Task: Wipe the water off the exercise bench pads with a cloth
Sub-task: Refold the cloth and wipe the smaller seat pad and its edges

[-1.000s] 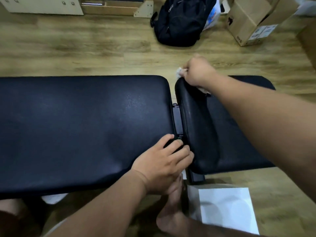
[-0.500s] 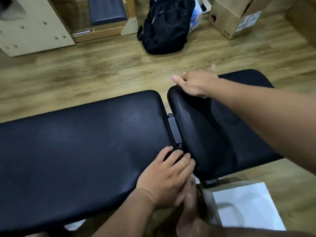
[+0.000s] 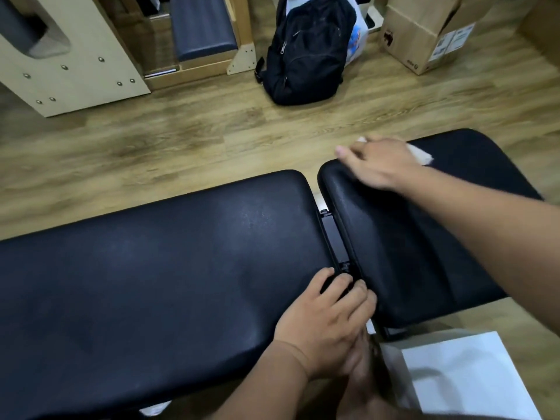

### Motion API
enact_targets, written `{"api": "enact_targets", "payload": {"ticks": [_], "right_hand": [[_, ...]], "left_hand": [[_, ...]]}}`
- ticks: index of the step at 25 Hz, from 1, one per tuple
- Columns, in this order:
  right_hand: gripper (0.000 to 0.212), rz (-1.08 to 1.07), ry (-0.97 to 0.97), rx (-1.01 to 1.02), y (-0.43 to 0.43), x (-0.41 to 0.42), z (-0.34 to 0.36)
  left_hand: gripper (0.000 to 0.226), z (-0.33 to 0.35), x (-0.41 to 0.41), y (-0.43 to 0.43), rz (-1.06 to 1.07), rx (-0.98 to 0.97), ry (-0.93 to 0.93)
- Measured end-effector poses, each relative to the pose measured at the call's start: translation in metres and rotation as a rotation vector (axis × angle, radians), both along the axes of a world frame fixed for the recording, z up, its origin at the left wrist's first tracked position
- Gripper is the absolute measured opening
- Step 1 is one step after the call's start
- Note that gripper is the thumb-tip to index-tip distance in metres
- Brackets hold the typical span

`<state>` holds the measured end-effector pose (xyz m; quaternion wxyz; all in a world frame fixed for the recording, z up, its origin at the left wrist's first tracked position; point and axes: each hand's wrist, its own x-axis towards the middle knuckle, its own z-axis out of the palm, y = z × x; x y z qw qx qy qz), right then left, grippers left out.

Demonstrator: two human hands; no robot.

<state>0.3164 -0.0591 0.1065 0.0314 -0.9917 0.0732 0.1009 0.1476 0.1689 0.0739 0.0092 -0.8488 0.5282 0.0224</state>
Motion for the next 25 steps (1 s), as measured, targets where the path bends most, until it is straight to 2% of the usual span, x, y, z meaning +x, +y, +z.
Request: {"api": "enact_targets", "payload": {"ticks": [2, 4, 7, 8, 10, 11, 12, 14, 16, 18, 20, 22, 23, 25], "right_hand": [[0.073, 0.085, -0.013, 0.037, 0.027, -0.005, -0.001], [0.069, 0.106, -0.013, 0.064, 0.004, -0.006, -0.002], [0.07, -0.149, 0.068, 0.013, -0.083, -0.007, -0.006], [0.076, -0.263, 0.11, -0.024, -0.112, -0.007, -0.003], [0.108, -0.461, 0.162, -0.051, -0.153, -0.001, 0.004], [0.125, -0.522, 0.167, -0.029, -0.16, 0.005, 0.006], [0.131, -0.532, 0.166, 0.007, -0.149, 0.008, 0.008], [0.109, -0.377, 0.08, -0.045, -0.104, 0.006, 0.003], [0.084, -0.084, -0.056, -0.057, -0.054, -0.003, -0.004], [0.075, 0.032, -0.08, 0.023, -0.044, -0.016, 0.001], [0.071, -0.108, -0.016, 0.014, -0.087, -0.01, 0.005], [0.072, -0.434, 0.051, 0.046, -0.14, -0.013, 0.011], [0.076, -0.584, 0.057, 0.11, -0.161, -0.022, 0.012], [0.085, -0.718, 0.025, 0.252, -0.18, -0.049, 0.008]], "left_hand": [[0.063, 0.002, -0.001, 0.0, 0.006, 0.001, 0.018], [0.063, 0.002, 0.0, 0.001, 0.008, -0.006, 0.025], [0.062, 0.0, -0.001, 0.001, 0.008, -0.026, 0.017], [0.062, -0.001, -0.001, 0.001, 0.009, -0.021, 0.011], [0.063, -0.001, 0.0, 0.0, 0.01, -0.022, 0.0], [0.063, -0.001, 0.0, 0.001, 0.012, -0.024, 0.001], [0.064, -0.001, -0.001, 0.001, 0.01, -0.024, -0.003], [0.065, -0.001, -0.001, 0.002, 0.001, -0.02, -0.016], [0.065, -0.001, -0.001, 0.002, 0.011, -0.025, -0.023], [0.064, -0.002, -0.001, 0.001, 0.012, -0.063, -0.032], [0.063, -0.004, 0.001, 0.002, 0.005, -0.096, -0.045], [0.065, -0.007, 0.001, 0.004, -0.015, -0.119, -0.064], [0.066, -0.009, 0.001, 0.004, -0.023, -0.124, -0.07], [0.068, -0.012, 0.0, 0.003, -0.041, -0.132, -0.09]]}}
